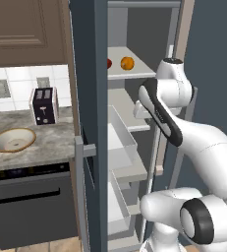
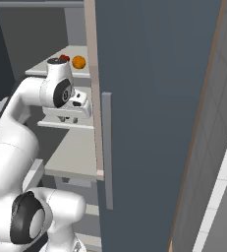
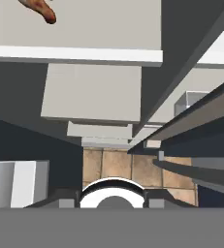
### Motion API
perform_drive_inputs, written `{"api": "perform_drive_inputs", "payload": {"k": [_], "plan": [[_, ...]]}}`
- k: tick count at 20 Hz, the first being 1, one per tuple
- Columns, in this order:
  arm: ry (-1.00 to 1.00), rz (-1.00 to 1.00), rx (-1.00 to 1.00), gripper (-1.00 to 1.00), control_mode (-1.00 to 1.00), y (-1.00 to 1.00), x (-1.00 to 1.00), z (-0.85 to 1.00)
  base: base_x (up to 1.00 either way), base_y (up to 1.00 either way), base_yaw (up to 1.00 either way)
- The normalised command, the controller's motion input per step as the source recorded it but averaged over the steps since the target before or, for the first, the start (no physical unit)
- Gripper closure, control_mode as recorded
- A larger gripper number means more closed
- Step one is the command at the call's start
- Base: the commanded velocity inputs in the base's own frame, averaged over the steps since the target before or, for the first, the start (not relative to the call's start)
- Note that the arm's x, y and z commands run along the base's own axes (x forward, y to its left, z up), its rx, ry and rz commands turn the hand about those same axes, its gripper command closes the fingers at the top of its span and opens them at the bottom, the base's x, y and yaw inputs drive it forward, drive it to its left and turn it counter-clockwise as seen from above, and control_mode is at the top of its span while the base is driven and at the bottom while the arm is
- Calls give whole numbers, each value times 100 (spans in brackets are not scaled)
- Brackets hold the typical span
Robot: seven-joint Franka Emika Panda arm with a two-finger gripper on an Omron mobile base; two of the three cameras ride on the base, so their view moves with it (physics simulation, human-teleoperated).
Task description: Take the bell pepper, chicken drumstick, and orange from the freezer and place them in the bowl on the counter.
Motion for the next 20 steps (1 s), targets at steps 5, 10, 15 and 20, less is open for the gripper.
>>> {"api": "perform_drive_inputs", "payload": {"k": [5,10,15,20], "plan": [[0,0,0,-100,-100,0,-33,0,0,0,0],[0,0,0,-100,-100,-9,-89,0,0,0,0],[0,0,0,-100,-100,-10,-95,0,0,0,0],[0,0,0,-100,-100,-8,-79,2,0,0,0]]}}
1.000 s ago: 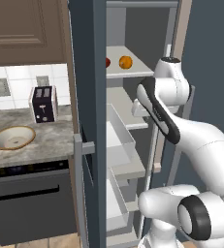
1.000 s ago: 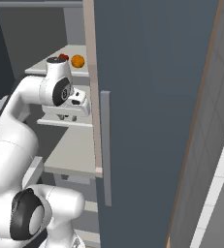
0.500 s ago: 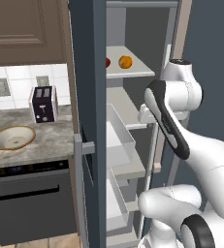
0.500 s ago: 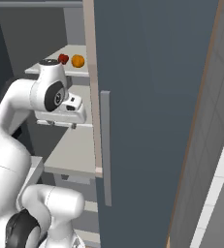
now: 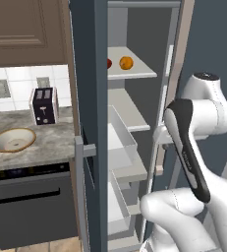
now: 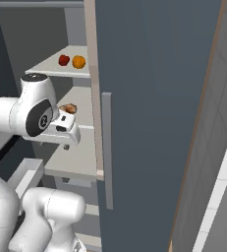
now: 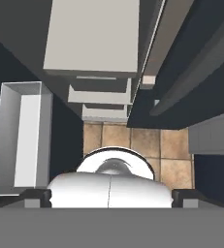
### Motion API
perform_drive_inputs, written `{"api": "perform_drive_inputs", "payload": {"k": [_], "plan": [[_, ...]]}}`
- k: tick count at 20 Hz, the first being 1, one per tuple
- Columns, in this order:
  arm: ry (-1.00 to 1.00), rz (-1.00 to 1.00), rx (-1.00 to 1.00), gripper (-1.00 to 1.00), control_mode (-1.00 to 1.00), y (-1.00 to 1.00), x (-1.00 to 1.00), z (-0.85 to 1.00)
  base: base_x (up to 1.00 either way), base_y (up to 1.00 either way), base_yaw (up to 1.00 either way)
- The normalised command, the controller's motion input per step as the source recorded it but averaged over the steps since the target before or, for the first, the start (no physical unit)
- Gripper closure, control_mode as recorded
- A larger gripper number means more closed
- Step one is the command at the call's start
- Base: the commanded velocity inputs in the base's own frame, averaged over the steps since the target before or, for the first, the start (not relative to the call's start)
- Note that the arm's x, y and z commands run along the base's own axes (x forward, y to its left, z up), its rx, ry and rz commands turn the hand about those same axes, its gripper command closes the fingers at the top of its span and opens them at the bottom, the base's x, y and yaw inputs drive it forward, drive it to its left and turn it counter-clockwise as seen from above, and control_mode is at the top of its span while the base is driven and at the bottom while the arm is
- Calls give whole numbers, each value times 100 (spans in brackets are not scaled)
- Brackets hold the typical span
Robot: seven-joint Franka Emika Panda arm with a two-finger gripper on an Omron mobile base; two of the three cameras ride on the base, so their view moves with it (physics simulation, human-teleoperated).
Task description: Take the bell pepper, chicken drumstick, and orange from the freezer and place them in the bowl on the counter.
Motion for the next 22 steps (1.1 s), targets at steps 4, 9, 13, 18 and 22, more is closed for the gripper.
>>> {"api": "perform_drive_inputs", "payload": {"k": [4,9,13,18,22], "plan": [[0,0,0,-100,-100,-4,-54,2,0,0,0],[0,0,0,-100,-100,-1,-20,9,0,0,0],[0,0,0,-100,-100,-1,-4,0,0,0,0],[0,-1,0,-100,-100,0,-2,0,0,0,0],[0,-8,0,-100,-100,0,0,0,0,0,0]]}}
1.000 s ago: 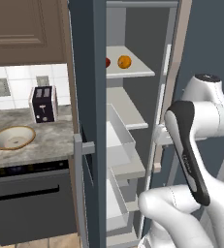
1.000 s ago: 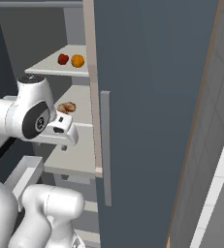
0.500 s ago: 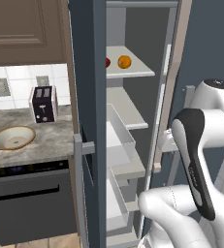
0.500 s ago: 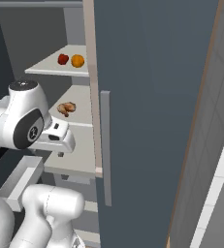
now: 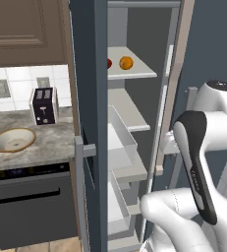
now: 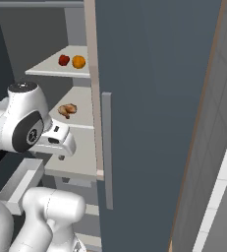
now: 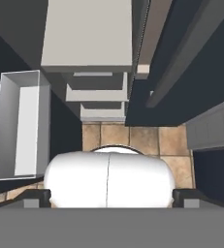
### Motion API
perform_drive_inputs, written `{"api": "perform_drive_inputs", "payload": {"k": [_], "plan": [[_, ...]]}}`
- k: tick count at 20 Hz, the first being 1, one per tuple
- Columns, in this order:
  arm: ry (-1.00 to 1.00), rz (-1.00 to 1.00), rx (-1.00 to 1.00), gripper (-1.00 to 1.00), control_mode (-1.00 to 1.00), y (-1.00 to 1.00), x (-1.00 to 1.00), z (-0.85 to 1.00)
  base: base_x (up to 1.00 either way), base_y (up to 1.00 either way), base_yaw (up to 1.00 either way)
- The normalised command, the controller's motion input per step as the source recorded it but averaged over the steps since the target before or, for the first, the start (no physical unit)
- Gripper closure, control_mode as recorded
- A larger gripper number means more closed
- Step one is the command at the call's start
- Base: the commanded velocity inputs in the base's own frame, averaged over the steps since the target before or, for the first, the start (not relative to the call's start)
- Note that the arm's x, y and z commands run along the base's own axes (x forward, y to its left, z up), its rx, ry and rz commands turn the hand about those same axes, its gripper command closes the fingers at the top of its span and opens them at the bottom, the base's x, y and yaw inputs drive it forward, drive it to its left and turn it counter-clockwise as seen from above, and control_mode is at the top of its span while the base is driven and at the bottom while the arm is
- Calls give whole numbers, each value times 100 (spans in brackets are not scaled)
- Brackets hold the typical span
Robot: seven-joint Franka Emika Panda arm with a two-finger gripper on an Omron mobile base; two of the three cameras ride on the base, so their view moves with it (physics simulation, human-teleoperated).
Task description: Take the bell pepper, chicken drumstick, and orange from the freezer and place them in the bowl on the counter.
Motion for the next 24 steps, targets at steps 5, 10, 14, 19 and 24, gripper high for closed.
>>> {"api": "perform_drive_inputs", "payload": {"k": [5,10,14,19,24], "plan": [[0,-11,0,-100,-100,0,0,0,0,0,0],[0,-1,0,-100,-100,0,0,0,0,0,0],[0,0,0,-100,-100,0,0,0,0,0,0],[0,0,0,-100,100,0,0,0,7,-5,2],[0,0,0,-100,100,0,0,0,30,-12,4]]}}
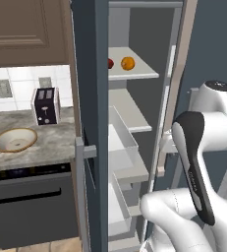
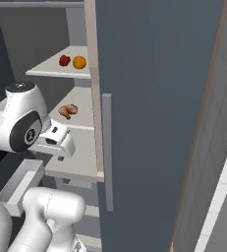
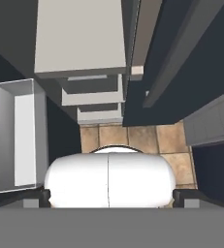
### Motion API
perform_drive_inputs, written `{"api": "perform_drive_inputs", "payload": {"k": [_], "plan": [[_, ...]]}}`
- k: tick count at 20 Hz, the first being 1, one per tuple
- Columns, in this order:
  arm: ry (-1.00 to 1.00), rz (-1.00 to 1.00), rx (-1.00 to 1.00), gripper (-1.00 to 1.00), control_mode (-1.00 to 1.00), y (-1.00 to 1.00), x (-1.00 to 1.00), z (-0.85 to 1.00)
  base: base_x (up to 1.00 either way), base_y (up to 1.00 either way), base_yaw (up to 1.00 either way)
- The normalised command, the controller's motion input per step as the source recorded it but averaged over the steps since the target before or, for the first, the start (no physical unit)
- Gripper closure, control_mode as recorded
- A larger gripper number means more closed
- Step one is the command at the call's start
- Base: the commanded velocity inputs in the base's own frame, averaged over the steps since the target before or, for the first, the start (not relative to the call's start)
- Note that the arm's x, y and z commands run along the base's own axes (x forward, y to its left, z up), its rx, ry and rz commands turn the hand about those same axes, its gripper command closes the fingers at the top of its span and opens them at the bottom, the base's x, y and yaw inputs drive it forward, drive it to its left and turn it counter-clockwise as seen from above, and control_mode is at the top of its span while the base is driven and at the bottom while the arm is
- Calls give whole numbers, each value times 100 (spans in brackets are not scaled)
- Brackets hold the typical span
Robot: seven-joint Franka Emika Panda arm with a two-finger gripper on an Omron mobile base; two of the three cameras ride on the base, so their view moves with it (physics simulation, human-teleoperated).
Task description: Take the bell pepper, chicken drumstick, and orange from the freezer and place them in the bowl on the counter.
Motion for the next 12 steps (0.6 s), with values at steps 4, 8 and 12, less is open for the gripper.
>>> {"api": "perform_drive_inputs", "payload": {"k": [4,8,12], "plan": [[0,0,0,-100,100,0,0,0,43,-11,2],[0,0,0,-100,100,0,0,0,42,-11,2],[0,0,0,-100,100,0,0,0,33,-10,2]]}}
